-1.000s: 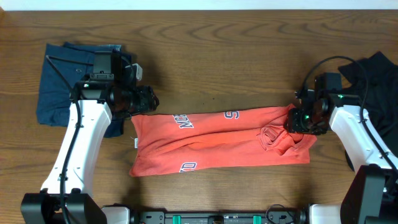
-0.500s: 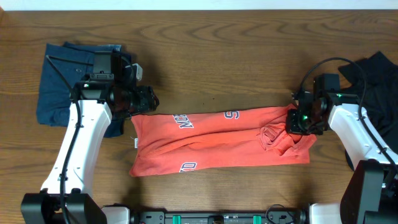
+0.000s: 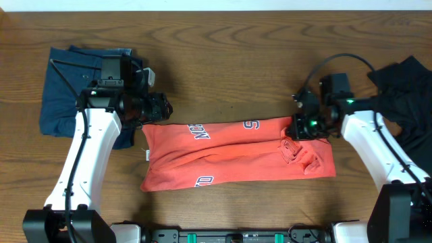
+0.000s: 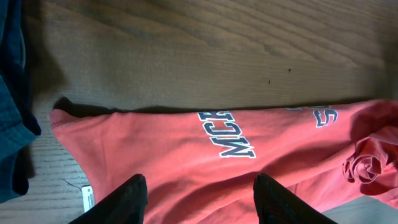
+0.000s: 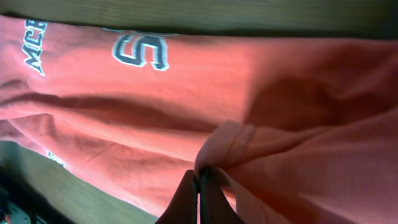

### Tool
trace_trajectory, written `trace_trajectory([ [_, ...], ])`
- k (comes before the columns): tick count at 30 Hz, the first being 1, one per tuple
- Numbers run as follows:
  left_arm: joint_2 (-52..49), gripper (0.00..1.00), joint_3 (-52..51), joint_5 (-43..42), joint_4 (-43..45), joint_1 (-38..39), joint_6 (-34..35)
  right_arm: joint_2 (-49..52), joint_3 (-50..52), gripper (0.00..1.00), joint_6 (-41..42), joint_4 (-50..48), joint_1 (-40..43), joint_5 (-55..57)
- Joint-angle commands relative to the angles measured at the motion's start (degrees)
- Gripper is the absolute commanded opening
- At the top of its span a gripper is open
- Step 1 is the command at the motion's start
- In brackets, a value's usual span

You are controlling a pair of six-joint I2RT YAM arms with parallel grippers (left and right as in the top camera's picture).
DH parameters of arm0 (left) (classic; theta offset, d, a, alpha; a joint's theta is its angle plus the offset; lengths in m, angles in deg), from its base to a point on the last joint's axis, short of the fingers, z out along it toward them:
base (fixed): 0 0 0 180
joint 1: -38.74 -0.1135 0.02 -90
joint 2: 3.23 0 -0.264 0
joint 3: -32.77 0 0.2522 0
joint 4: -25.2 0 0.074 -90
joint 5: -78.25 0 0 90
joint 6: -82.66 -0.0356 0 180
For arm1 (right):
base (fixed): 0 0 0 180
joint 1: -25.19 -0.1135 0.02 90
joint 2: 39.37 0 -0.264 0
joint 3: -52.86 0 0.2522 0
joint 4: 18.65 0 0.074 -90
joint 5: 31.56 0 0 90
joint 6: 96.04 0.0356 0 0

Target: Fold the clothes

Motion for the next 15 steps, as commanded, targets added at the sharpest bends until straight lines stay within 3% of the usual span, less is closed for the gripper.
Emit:
trace_trajectory([
  [1,0.72,0.57,0.74,-0.33,0.04,-0.2,-0.57,-1.07,-0.87,0.01,4.11,-1.14,-2.56,3.74],
  [2,0.72,0.57,0.76,-0.31,0.02,-0.2,-0.57,-1.07,-0.87,0.04,4.35,-1.42,-2.89,4.5],
  [4,0.72,0.57,0.74,-0.33,0.02,-0.2,-0.57,-1.07,-0.87,0.34,4.33,-1.97,-3.19,4.52],
  [5,0.72,0.57,0.74,-0.31,0.02,-0.2,-0.57,-1.09,-0.9,0.38,4.57,-2.16,-3.19,4.13],
  [12,0.72,0.57,0.74,-0.33,0.42,-0.2,-0.57,-2.69,-3.87,0.39,4.61,-1.18,-2.62,2.38],
  [15,0.72,0.57,0.74,-0.33,0.37,-0.2,-0.57,-4.72,-5.97,0.36,4.5,2.54,-1.57,7.17],
])
